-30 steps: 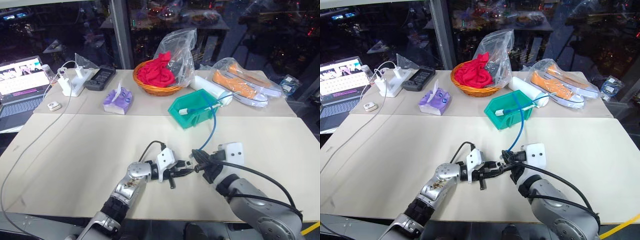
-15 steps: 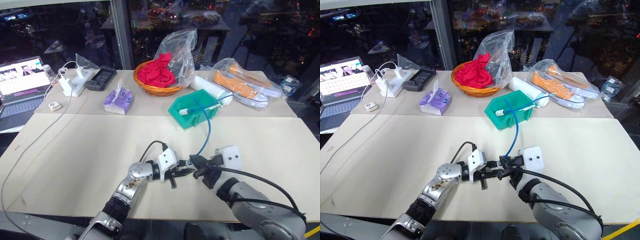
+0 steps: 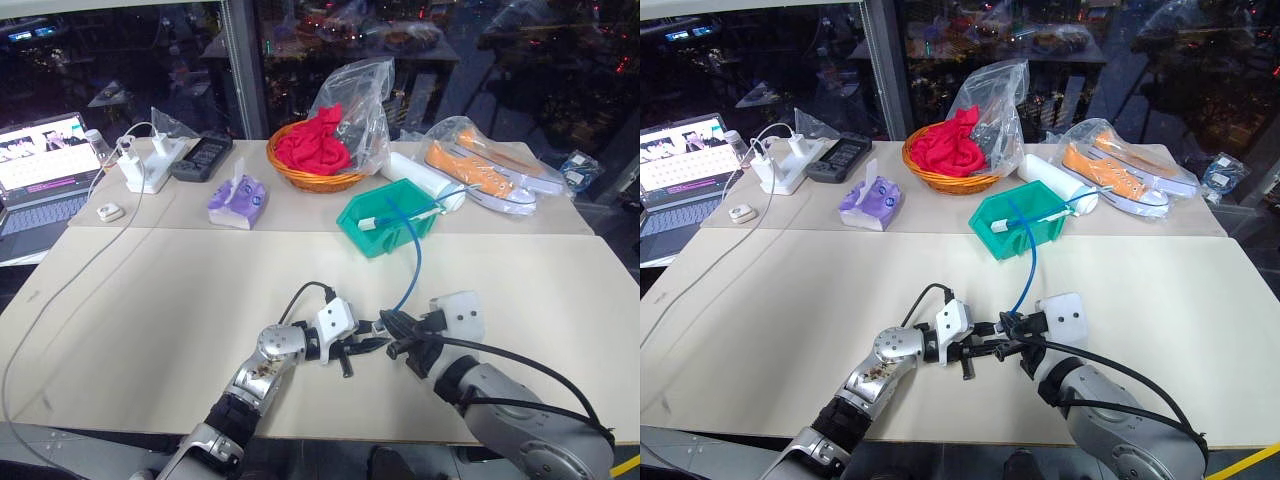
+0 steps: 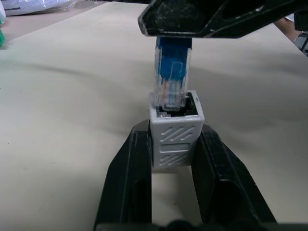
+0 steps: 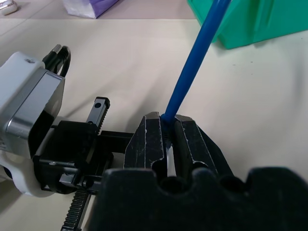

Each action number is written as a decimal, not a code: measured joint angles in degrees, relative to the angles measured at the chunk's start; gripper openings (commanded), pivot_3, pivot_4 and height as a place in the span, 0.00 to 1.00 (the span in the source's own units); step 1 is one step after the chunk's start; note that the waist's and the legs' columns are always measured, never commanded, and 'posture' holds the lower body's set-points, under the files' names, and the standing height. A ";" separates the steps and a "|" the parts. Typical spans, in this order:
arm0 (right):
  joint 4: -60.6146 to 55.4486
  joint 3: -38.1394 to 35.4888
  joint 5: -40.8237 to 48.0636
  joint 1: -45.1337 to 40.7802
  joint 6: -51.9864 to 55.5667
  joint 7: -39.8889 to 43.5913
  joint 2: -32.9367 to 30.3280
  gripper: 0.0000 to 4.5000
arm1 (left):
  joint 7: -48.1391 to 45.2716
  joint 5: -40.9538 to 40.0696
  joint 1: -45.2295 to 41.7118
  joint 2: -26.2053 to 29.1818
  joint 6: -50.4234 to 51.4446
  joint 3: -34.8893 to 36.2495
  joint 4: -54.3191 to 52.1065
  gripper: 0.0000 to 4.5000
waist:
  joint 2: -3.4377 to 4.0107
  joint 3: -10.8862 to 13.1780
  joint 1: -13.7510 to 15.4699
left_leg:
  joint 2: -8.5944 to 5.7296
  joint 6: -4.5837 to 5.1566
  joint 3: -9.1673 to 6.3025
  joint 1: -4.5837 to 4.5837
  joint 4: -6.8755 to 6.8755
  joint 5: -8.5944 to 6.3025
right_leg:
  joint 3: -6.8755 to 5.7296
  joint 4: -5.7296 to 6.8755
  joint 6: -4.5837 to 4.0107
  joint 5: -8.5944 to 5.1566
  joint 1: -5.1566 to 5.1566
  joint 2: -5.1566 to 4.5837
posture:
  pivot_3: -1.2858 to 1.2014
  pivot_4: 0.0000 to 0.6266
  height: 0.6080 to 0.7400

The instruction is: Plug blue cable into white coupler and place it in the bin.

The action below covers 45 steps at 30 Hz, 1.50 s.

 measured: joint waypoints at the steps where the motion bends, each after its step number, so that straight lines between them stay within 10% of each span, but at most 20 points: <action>1: 0.00 -0.01 -0.14 -0.20 0.32 0.07 0.05 0.00 | 0.00 0.00 0.01 0.00 0.00 0.01 0.00 0.15 | 0.00 0.00 0.00 | 0.00 0.00 0.00 0.00 0.00 0.00 | 0.00 0.00 0.00 0.00 0.00 0.00 | 0.52 0.24 0.91; 45: -0.26 2.51 -13.32 -1.94 6.83 9.00 2.75 0.00 | 1.20 0.04 0.38 -0.01 5.06 0.56 -2.06 0.15 | 0.01 -0.38 -0.15 | 0.00 -0.03 0.00 0.04 -0.08 0.02 | 0.00 0.04 0.01 -0.02 0.12 0.00 | 0.52 0.24 0.91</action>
